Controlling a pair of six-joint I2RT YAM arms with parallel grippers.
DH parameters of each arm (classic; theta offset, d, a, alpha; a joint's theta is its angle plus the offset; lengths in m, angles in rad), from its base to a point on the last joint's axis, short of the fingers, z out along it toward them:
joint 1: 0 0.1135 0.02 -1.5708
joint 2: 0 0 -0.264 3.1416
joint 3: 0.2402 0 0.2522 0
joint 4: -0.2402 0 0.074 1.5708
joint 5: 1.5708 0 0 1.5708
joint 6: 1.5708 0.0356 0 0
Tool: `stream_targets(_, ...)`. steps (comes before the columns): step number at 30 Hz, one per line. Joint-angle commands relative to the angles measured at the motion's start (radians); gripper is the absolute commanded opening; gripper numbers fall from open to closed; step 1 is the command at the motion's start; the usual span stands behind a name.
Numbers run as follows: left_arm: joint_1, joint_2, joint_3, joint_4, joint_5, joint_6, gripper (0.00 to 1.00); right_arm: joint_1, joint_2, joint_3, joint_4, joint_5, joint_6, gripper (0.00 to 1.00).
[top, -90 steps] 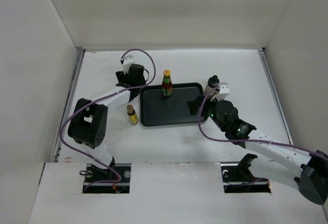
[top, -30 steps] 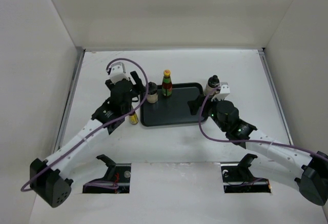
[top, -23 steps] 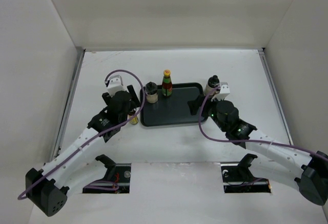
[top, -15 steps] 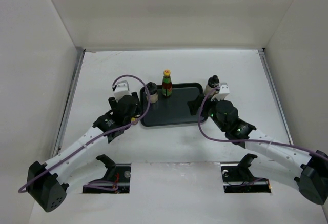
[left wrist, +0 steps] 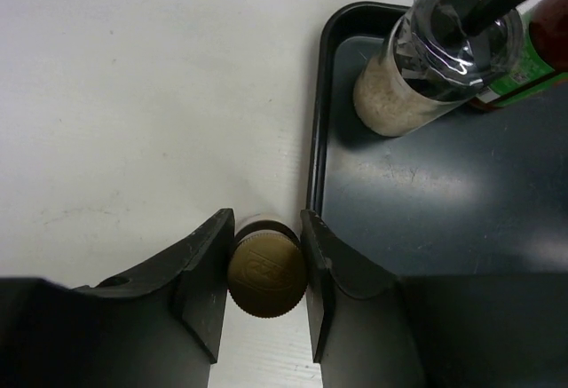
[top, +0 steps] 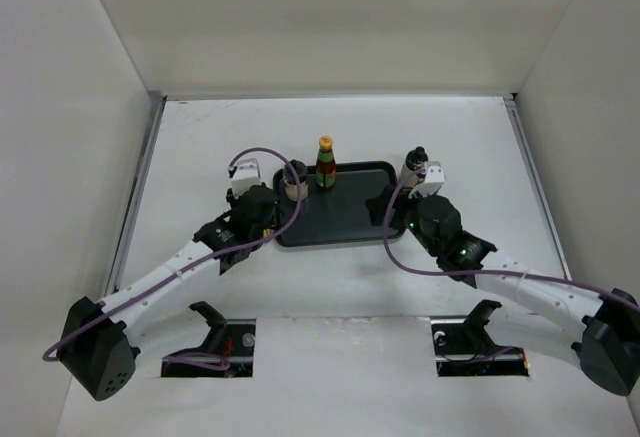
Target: Organize the condiment bottles
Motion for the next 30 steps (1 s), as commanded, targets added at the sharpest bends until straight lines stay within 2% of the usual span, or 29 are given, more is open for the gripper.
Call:
stream_targets(1, -0.049, -0.048, 0.080, 0.049, -0.074, 0.047, 0.25, 0.003, 0.002, 0.029, 0.061, 0.001, 0.007, 0.91)
stream_targets(7, -0.144, -0.031, 0.216, 0.055, -0.143, 0.153, 0.24, 0.003, -0.006, 0.031, 0.061, 0.008, 0.008, 0.85)
stream_targets(12, -0.146, 0.048, 0.218, 0.147, -0.069, 0.160, 0.24, -0.003, -0.007, 0.051, 0.050, 0.021, 0.008, 0.83)
stream_targets(14, -0.138, 0.087, 0.198, 0.205, -0.033, 0.157, 0.24, -0.018, -0.009, 0.064, 0.044, 0.027, 0.005, 0.79)
stream_targets(16, -0.131, 0.125, 0.184, 0.249, -0.009, 0.157, 0.24, -0.049, -0.006, 0.089, 0.030, 0.030, 0.002, 0.68)
stream_targets(18, -0.126, 0.174, 0.175, 0.295, -0.003, 0.160, 0.25, -0.077, 0.004, 0.126, -0.004, 0.028, -0.001, 0.46)
stream_targets(19, -0.121, 0.197, 0.169, 0.320, 0.000, 0.164, 0.25, -0.094, 0.014, 0.150, -0.025, 0.030, -0.001, 0.39)
stream_targets(21, -0.112, 0.239, 0.163, 0.360, 0.004, 0.171, 0.26, -0.124, 0.034, 0.198, -0.068, 0.031, -0.001, 0.35)
stream_targets(23, -0.111, 0.262, 0.149, 0.383, 0.000, 0.171, 0.26, -0.152, 0.056, 0.245, -0.109, 0.057, -0.008, 0.37)
stream_targets(24, -0.112, 0.265, 0.140, 0.391, -0.003, 0.170, 0.26, -0.161, 0.062, 0.264, -0.125, 0.083, -0.016, 0.43)
stream_targets(27, -0.109, 0.262, 0.109, 0.412, -0.015, 0.167, 0.33, -0.193, 0.091, 0.305, -0.151, 0.175, -0.059, 0.76)
stream_targets(29, -0.097, 0.253, 0.089, 0.424, -0.014, 0.164, 0.37, -0.238, 0.146, 0.348, -0.183, 0.214, -0.099, 0.90)
stream_targets(30, -0.094, 0.248, 0.085, 0.428, -0.011, 0.162, 0.39, -0.262, 0.181, 0.375, -0.206, 0.217, -0.111, 0.93)
